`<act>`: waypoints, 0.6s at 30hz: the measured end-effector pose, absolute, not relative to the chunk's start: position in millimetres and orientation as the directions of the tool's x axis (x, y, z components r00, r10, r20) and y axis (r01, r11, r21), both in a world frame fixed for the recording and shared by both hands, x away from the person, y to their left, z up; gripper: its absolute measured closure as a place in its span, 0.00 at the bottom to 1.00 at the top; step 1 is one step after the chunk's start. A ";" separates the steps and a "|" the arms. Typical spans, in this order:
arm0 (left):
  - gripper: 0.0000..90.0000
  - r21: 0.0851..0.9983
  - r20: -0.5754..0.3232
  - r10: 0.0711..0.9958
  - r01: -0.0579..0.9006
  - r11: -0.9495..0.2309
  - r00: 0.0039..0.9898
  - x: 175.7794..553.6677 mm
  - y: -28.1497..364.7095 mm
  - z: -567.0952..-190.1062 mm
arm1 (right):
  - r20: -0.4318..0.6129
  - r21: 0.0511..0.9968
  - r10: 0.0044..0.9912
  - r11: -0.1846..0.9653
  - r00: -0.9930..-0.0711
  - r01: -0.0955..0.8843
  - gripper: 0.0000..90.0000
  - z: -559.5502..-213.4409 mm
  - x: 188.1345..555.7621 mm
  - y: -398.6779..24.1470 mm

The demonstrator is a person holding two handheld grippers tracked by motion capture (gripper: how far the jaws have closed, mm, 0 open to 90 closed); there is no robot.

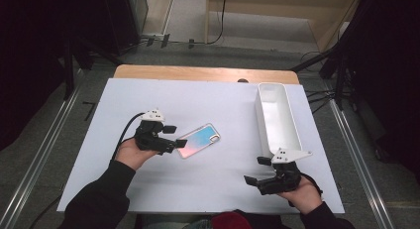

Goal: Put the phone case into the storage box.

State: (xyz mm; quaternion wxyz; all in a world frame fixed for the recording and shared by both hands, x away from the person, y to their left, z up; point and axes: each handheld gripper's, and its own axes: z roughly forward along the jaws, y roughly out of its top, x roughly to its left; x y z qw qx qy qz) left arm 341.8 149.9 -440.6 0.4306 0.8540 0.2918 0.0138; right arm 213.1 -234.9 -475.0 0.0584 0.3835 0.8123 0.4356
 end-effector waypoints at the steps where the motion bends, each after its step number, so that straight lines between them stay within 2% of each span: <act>1: 0.27 0.744 -0.225 0.506 0.482 -0.463 0.833 342.3 147.9 -440.0 | 0.239 0.752 0.674 0.327 -0.700 0.572 0.15 -475.0 213.2 -234.9; 8: 0.22 0.751 -0.227 0.467 0.459 -0.474 0.854 347.1 136.2 -437.0 | 0.239 0.753 0.672 0.328 -0.701 0.571 0.15 -475.1 213.1 -234.7; 9: 0.17 0.775 -0.261 0.412 0.444 -0.449 0.873 348.4 133.6 -436.1 | 0.239 0.753 0.672 0.328 -0.701 0.571 0.15 -475.1 213.1 -234.9; 13: 0.12 0.799 -0.226 0.413 0.410 -0.439 0.882 349.1 130.0 -433.0 | 0.237 0.753 0.672 0.329 -0.701 0.570 0.15 -475.2 212.9 -234.9; 15: 0.00 0.795 -0.211 0.426 0.408 -0.449 0.880 351.1 127.8 -431.1 | 0.238 0.753 0.671 0.330 -0.703 0.569 0.15 -475.2 212.9 -234.8; 18: 0.00 0.800 -0.235 0.409 0.414 -0.434 0.882 354.2 125.7 -430.3 | 0.238 0.753 0.670 0.331 -0.704 0.569 0.15 -475.2 213.0 -234.7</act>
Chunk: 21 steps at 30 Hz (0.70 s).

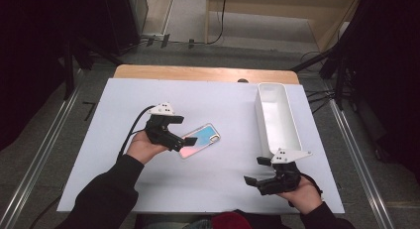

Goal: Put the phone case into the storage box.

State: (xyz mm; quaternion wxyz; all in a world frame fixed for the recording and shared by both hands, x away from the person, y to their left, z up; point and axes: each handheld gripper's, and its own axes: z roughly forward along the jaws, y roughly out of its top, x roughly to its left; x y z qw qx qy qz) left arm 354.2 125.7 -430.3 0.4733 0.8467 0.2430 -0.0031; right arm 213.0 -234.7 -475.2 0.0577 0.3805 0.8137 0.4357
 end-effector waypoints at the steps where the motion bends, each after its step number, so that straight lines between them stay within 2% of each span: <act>1: 0.00 0.800 -0.236 0.414 0.417 -0.430 0.879 355.4 124.5 -431.4 | 0.238 0.753 0.669 0.331 -0.704 0.569 0.15 -475.2 213.0 -234.7; 9: 0.00 0.794 -0.206 0.451 0.418 -0.441 0.868 364.9 116.0 -439.5 | 0.240 0.752 0.670 0.329 -0.702 0.572 0.15 -475.3 213.1 -234.6; 21: 0.00 0.772 -0.196 0.446 0.417 -0.479 0.874 374.7 97.0 -451.1 | 0.241 0.752 0.670 0.329 -0.703 0.571 0.15 -475.7 213.2 -234.4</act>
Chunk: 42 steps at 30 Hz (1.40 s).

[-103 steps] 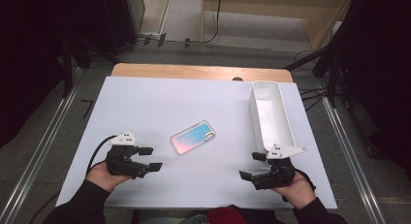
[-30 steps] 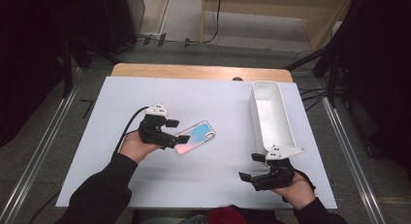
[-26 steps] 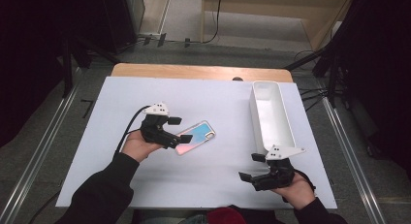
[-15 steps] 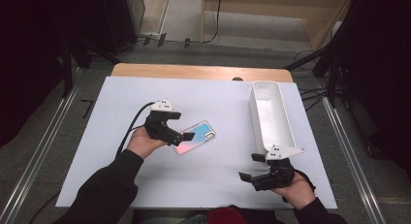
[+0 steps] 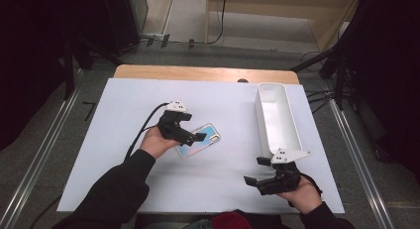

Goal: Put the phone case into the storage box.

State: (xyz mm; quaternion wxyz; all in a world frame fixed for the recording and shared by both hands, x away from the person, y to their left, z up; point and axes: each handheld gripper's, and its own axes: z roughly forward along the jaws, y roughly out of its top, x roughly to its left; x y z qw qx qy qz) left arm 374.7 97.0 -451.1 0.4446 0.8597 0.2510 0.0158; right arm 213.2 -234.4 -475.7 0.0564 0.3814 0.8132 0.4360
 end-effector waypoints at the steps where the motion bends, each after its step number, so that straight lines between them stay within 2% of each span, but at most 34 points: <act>1: 0.00 0.770 -0.194 0.445 0.417 -0.483 0.874 374.3 96.6 -451.8 | 0.243 0.752 0.670 0.327 -0.702 0.572 0.15 -475.5 213.2 -234.7; 22: 0.00 0.751 -0.150 0.467 0.408 -0.519 0.871 378.8 98.1 -474.5 | 0.241 0.753 0.669 0.328 -0.703 0.571 0.15 -475.3 213.1 -234.7; 29: 0.00 0.737 -0.184 0.466 0.435 -0.518 0.865 380.3 98.7 -482.4 | 0.242 0.753 0.666 0.330 -0.705 0.569 0.15 -475.2 213.0 -234.9; 42: 0.00 0.692 -0.138 0.470 0.424 -0.584 0.872 376.5 93.5 -498.4 | 0.242 0.753 0.666 0.330 -0.706 0.570 0.15 -475.3 212.8 -235.1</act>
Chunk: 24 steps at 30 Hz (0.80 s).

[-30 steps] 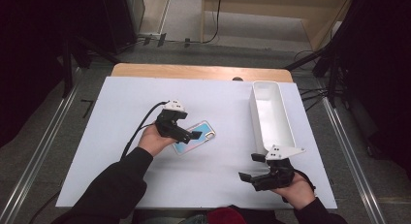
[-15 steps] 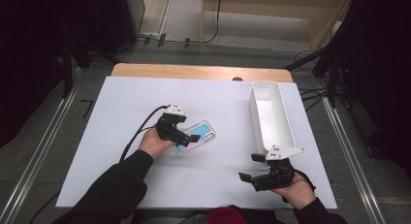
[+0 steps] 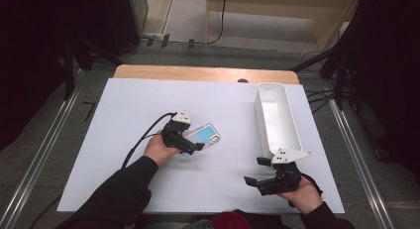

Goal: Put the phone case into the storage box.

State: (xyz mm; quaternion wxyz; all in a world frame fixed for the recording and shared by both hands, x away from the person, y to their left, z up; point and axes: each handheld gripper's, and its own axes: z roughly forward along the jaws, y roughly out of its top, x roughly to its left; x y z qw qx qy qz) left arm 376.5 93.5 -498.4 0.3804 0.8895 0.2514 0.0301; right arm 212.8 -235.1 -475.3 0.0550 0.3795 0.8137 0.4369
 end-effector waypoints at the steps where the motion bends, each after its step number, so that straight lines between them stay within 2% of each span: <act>1: 0.00 0.691 -0.134 0.469 0.422 -0.587 0.873 376.0 92.6 -499.6 | 0.244 0.752 0.666 0.329 -0.705 0.571 0.15 -475.2 212.8 -234.9; 19: 0.00 0.686 -0.064 0.472 0.382 -0.619 0.879 370.7 90.7 -512.4 | 0.244 0.752 0.665 0.330 -0.706 0.570 0.15 -475.2 212.9 -234.8; 24: 0.00 0.661 0.009 0.468 0.346 -0.666 0.884 366.6 86.1 -513.1 | 0.243 0.752 0.665 0.330 -0.706 0.570 0.15 -475.2 212.9 -234.9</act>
